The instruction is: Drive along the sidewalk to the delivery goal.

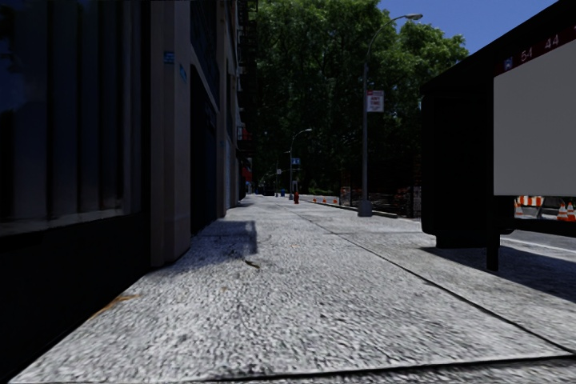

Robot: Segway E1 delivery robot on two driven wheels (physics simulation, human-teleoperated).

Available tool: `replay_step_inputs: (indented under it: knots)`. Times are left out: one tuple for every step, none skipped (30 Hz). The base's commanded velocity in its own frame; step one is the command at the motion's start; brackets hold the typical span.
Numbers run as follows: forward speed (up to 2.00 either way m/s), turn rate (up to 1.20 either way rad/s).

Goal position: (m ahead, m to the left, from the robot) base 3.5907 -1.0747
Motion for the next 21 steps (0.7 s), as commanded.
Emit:
replay_step_inputs:
  knots:
    - [2.00,0.00]
    - [2.00,0.00]
    - [2.00,0.00]
    - [2.00,0.00]
    - [2.00,0.00]
    - [2.00,0.00]
    - [2.00,0.00]
    - [2.00,0.00]
    - [2.00,0.00]
    - [2.00,0.00]
    - [2.00,0.00]
    - [1.99,-0.32]
    - [1.99,-0.32]
    - [1.99,-0.63]
    - [1.99,-0.99]
    - [1.99,-1.02]
    - [1.99,-1.03]
    - [1.99,-1.03]
    - [1.99,-1.03]
    - [1.99,0.00]
    - [1.99,0.00]
